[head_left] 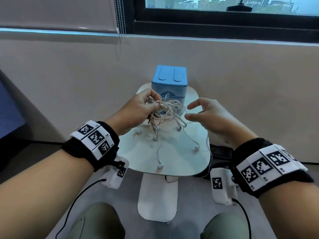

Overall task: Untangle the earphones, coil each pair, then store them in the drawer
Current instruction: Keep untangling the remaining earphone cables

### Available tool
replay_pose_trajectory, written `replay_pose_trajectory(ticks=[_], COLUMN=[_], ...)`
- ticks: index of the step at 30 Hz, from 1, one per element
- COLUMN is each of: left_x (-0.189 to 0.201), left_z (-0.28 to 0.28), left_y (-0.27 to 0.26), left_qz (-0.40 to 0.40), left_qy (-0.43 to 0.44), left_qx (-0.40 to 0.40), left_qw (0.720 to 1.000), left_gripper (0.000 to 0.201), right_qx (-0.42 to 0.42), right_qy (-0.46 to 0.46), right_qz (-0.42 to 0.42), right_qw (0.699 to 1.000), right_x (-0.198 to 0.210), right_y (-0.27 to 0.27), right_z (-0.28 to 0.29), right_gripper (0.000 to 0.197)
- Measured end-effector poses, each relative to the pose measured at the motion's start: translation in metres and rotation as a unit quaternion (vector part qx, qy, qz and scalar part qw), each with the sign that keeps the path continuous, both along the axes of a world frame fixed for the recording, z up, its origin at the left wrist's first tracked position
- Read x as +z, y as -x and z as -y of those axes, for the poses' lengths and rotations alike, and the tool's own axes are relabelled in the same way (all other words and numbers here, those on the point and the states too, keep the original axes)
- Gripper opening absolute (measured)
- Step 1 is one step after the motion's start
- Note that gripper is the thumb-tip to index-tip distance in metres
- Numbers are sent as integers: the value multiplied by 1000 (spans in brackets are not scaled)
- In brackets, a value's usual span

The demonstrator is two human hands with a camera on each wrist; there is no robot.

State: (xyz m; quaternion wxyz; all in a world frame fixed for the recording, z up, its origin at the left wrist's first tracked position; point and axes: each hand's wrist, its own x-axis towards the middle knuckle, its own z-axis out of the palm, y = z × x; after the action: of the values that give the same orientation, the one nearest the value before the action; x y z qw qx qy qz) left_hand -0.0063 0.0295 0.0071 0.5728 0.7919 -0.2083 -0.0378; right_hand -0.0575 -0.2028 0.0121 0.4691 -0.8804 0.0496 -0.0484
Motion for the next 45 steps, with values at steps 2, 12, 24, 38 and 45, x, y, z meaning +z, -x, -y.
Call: replay_pose_trajectory(ticks=[2, 12, 24, 38, 45], left_x=[-2, -3, -5, -18, -20], left_z=[-1, -14, -5, -3, 4], left_y=[1, 1, 6, 7, 11], left_qz=[-2, 18, 16, 40, 14], left_qy=[-4, -96, -244, -121, -70], left_qx=[-2, -63, -69, -13, -14], left_qw=[1000, 993, 967, 992, 997], left_gripper=[10, 26, 34, 11, 9], right_qx=[7, 53, -94, 12, 19], right_qy=[19, -25, -92, -314, -157], right_qz=[-12, 24, 197, 59, 22], right_qw=[1000, 998, 972, 948, 987], right_x=[-6, 1, 8, 13, 1], right_y=[2, 7, -16, 12, 14], right_z=[1, 10, 0, -13, -19], right_gripper=[25, 15, 13, 12, 19])
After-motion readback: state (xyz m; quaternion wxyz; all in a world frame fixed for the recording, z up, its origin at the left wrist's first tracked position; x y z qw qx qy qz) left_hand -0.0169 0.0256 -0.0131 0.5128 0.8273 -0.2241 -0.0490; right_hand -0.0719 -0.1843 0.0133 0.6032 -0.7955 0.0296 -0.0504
